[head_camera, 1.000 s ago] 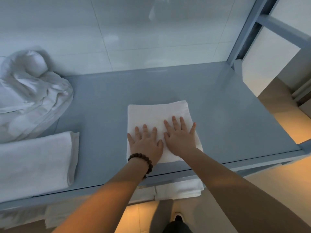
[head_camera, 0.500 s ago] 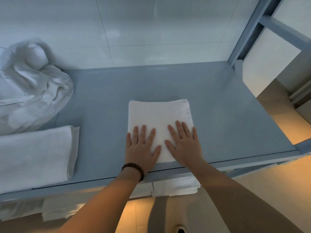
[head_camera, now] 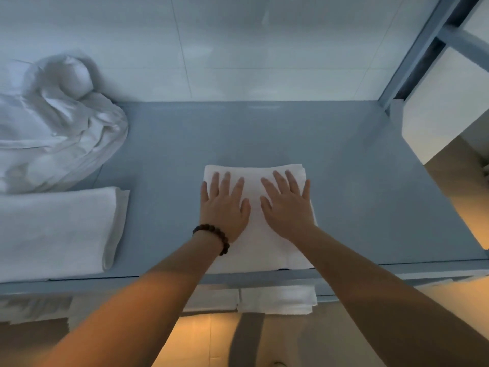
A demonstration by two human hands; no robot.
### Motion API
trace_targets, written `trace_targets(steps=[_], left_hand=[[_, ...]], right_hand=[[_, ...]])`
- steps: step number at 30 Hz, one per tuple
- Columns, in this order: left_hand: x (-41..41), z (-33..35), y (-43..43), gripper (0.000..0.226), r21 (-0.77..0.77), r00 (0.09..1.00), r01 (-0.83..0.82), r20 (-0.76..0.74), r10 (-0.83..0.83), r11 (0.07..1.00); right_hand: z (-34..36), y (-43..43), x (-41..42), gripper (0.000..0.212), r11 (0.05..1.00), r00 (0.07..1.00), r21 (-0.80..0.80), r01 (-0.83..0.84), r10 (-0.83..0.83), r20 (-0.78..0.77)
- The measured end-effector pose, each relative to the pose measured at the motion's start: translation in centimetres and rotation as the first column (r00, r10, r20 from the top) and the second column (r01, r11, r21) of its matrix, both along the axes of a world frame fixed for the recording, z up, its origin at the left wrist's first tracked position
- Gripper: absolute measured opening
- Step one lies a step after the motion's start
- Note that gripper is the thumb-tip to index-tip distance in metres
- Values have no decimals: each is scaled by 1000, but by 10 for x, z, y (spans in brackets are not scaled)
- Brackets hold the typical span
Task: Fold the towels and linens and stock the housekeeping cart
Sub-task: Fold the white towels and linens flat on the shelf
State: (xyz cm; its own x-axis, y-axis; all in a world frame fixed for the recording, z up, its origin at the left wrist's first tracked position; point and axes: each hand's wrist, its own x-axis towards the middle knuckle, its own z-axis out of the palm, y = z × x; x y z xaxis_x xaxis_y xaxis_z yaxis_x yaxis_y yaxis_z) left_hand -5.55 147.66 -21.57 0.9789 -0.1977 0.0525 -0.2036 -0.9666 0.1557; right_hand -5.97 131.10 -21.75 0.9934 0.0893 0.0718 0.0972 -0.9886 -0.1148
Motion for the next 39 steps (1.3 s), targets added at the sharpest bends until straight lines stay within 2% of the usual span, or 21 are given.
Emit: trace_targets(steps=[5, 11, 14, 16, 20, 22, 24, 26, 28, 30, 34, 37, 39], left_hand=[[40, -25, -5, 58, 86, 993, -28, -110, 38, 996], [48, -38, 13, 66, 36, 992, -37, -122, 41, 999], [45, -41, 29, 63, -71, 983, -84, -169, 71, 994], [43, -40, 32, 60, -87, 981, -75, -185, 58, 993], [38, -31, 26, 61, 66, 984, -80, -155, 89, 995], [27, -29, 23, 66, 114, 996, -16, -82, 25, 993], [11, -31, 19, 70, 99, 994, 97, -69, -90, 990], [-2, -36, 17, 68, 82, 985, 154, -94, -147, 985], [-11, -38, 17, 68, 71, 986, 132, -113, -123, 989], [-19, -37, 17, 69, 69, 989, 93, -125, -84, 993], [-46, -28, 17, 74, 104, 984, 15, -179, 4, 994], [-63, -8, 19, 80, 168, 988, -19, -146, 44, 986], [-69, 4, 18, 77, 140, 996, -10, -84, 22, 990]], right_hand=[[-21, 15, 40, 54, 998, 987, -41, -51, 44, -157], [-34, -8, 49, 64, 999, 984, -15, -37, 34, -175], [-36, -33, 43, 64, 999, 987, -23, 35, -38, -158], [-33, -37, 42, 63, 999, 982, -3, 34, -34, -188], [-16, -27, 39, 61, 997, 964, -62, 55, -70, -256], [-13, -13, 21, 60, 994, 977, -67, 85, -97, -189], [-18, 9, -7, 61, 992, 982, -18, 125, -126, -141], [-26, 28, -32, 63, 986, 969, 13, 164, -158, -191], [-34, 33, -44, 64, 987, 966, -20, 158, -159, -203], [-36, 25, -43, 64, 994, 981, -63, 89, -99, -166], [-31, 2, -20, 62, 978, 974, -121, -171, 150, -168], [-20, -18, 4, 59, 894, 897, -156, -421, 383, -221], [-11, -26, 23, 59, 800, 815, -199, -566, 507, -280]])
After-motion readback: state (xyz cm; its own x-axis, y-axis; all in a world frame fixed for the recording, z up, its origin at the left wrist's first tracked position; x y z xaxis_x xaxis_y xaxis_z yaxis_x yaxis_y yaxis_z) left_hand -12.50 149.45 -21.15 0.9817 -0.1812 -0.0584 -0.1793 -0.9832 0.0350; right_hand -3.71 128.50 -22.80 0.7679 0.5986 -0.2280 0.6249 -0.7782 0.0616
